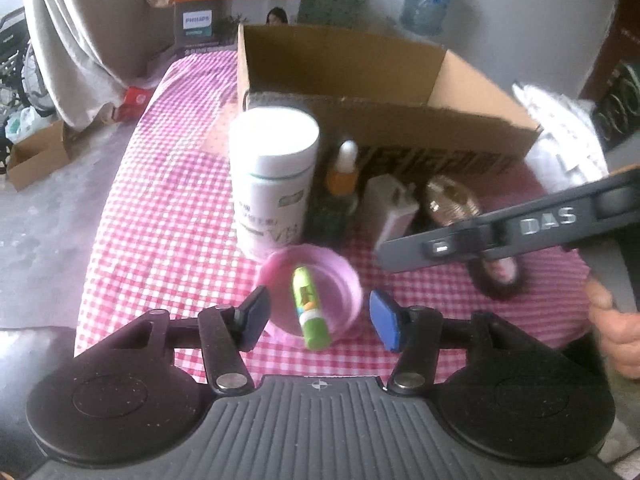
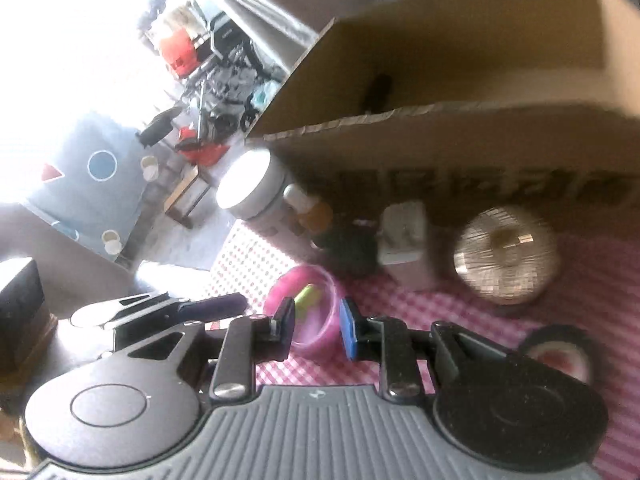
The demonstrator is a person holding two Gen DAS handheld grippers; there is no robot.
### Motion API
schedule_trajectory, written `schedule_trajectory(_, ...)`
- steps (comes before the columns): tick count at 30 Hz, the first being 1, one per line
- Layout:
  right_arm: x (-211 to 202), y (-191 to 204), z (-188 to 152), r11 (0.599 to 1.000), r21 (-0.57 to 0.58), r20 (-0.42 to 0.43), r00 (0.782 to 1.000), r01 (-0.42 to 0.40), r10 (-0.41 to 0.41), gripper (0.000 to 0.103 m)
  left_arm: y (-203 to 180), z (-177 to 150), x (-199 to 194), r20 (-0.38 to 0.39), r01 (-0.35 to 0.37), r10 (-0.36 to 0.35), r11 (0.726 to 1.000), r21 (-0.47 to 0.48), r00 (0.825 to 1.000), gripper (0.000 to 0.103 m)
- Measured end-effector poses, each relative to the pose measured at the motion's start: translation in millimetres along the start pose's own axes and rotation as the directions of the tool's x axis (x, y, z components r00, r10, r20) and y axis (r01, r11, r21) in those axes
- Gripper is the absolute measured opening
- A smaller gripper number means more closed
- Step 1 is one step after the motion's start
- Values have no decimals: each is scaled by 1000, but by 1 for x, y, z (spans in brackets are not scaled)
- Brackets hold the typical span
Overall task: Organize rigid objects
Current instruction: 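Grasp the green-capped tube in the pink bowl with the right gripper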
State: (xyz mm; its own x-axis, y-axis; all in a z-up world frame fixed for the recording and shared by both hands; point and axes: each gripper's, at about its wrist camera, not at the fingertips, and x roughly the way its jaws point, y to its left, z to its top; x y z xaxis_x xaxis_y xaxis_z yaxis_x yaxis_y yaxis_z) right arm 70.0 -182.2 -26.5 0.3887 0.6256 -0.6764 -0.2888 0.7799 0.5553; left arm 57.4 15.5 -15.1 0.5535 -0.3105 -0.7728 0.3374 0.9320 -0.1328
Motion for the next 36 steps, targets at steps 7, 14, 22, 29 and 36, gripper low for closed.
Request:
schedule_trajectory(7,38,-7,6,998,25,-71,996,49,-48,25,0,-1,12,-43,-5,6,1000,22,999,41)
schedule_trajectory(14,37,-2,-2,995,-55,-72,993,87,-91,11,-3,2,18,-68,21,-20,1000,13,997,32)
schedule_trajectory(22,13,-17,-12,990,-31,-50,990,134,-135,11,-22,9,31,-106,124,-123,992,1,987,27)
schedule_trajectory(29,-22,-43,-28,983,53,-22,985,175,-174,11,-56,15,48,-146,204,-195,978,48,970,28)
schedule_trajectory(36,-52,-58,-27,985,160,51,996,61,-70,13,-68,20,58,-179,178,-166,982,57,970,28)
